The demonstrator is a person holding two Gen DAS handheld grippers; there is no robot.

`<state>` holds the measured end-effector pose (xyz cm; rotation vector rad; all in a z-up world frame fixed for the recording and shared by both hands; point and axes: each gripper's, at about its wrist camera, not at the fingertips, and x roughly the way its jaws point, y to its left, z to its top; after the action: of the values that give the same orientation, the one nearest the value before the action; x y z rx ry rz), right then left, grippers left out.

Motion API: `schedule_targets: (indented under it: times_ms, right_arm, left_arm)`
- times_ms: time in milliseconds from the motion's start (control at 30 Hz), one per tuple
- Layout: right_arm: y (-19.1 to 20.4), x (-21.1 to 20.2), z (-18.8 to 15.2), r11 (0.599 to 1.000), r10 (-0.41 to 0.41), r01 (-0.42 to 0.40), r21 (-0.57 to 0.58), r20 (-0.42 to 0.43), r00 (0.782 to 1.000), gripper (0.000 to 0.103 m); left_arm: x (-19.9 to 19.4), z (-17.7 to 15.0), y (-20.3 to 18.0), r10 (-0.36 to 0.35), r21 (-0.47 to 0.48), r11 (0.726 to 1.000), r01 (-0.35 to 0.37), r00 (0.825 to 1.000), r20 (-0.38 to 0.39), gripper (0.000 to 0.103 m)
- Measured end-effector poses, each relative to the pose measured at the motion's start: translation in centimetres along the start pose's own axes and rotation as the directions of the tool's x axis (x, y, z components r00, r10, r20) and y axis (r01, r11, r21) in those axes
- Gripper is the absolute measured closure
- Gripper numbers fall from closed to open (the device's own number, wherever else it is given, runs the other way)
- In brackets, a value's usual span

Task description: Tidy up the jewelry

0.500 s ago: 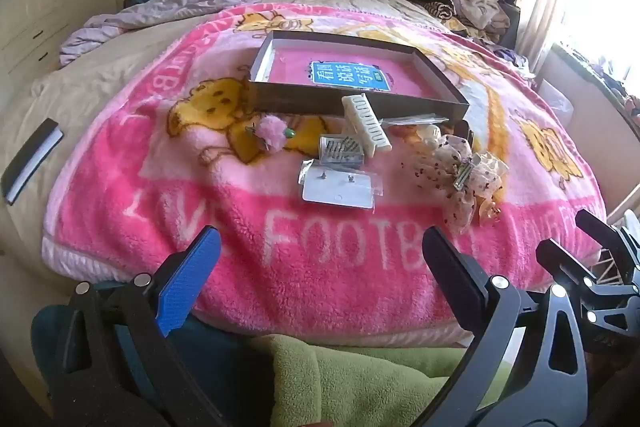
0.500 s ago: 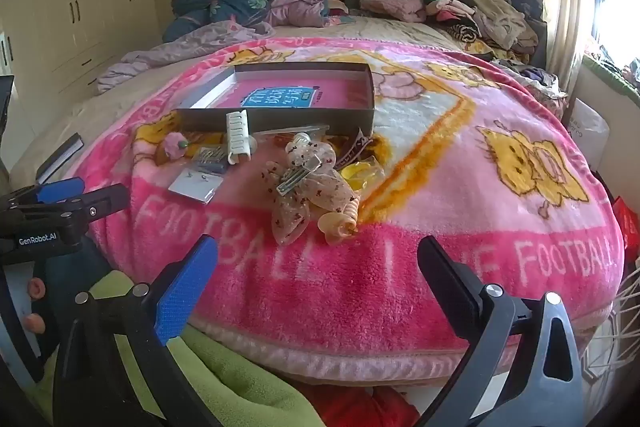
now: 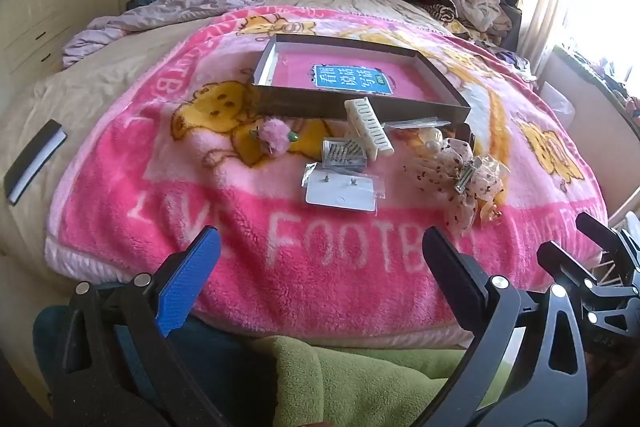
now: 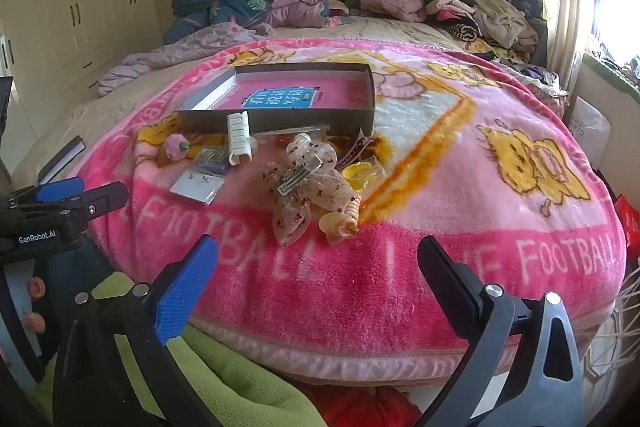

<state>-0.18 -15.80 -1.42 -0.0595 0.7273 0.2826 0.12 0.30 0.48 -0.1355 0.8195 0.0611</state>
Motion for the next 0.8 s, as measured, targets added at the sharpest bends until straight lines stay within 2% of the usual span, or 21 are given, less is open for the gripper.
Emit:
schedule_targets:
  times_ms: [800]
  right_arm:
    - [0.26, 0.04, -0.08, 1.0, 0.003, -0.003, 0.0, 0.003, 1.0, 0.006]
  left_arm:
    - [-0.46, 0.59, 0.56, 0.003, 0.0, 1.0, -0.003, 1.0, 0.009, 0.01]
